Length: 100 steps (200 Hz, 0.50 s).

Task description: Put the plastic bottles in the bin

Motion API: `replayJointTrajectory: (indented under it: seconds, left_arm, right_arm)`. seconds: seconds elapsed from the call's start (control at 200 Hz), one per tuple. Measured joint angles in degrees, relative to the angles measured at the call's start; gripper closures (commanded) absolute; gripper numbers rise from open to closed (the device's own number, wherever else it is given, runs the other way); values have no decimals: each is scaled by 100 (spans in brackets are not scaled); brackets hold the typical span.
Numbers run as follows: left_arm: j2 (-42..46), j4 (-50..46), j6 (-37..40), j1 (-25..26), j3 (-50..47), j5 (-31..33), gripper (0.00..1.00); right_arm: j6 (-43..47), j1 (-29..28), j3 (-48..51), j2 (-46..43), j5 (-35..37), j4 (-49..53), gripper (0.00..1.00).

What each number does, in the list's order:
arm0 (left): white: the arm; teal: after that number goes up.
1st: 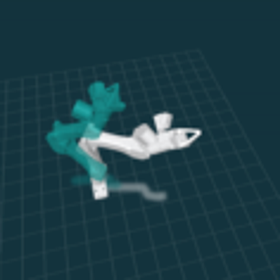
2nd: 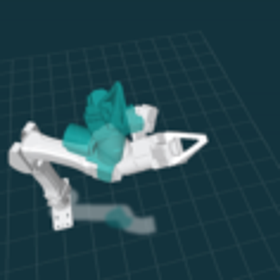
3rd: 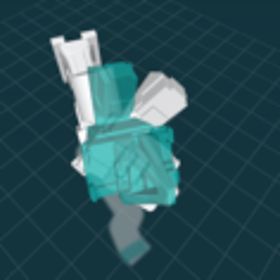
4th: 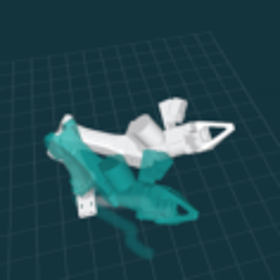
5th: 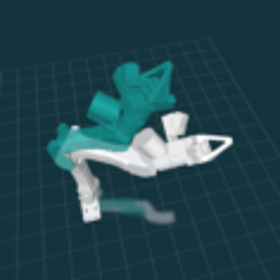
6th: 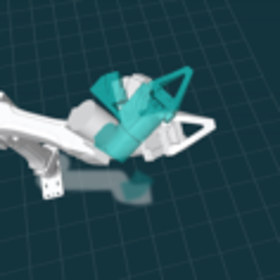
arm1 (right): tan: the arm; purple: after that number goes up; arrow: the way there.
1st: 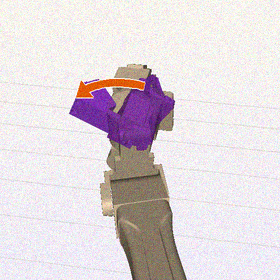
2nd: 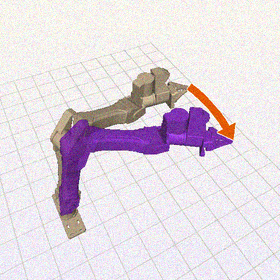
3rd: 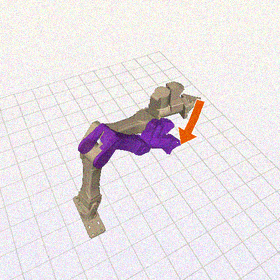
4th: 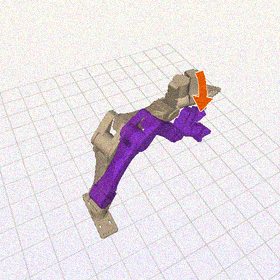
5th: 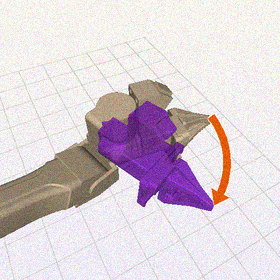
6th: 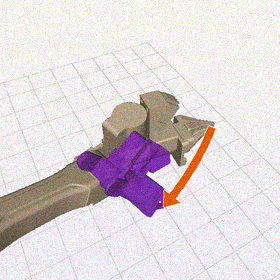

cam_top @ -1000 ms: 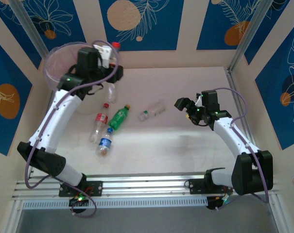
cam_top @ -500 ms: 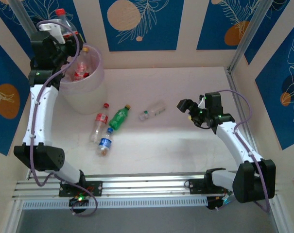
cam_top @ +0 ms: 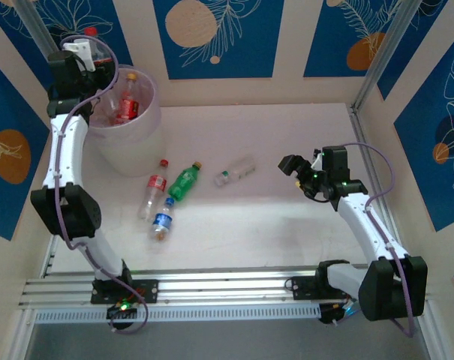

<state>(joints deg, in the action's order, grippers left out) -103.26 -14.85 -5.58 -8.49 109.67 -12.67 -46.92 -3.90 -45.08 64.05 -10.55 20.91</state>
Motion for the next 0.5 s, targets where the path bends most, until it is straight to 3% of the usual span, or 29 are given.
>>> replayJointTrajectory:
  seconds: [0.5]
  left_arm:
    - [-61, -658, 905, -44, -295, 109, 100]
  right_arm:
    - [35, 63, 81, -20, -46, -13, 3]
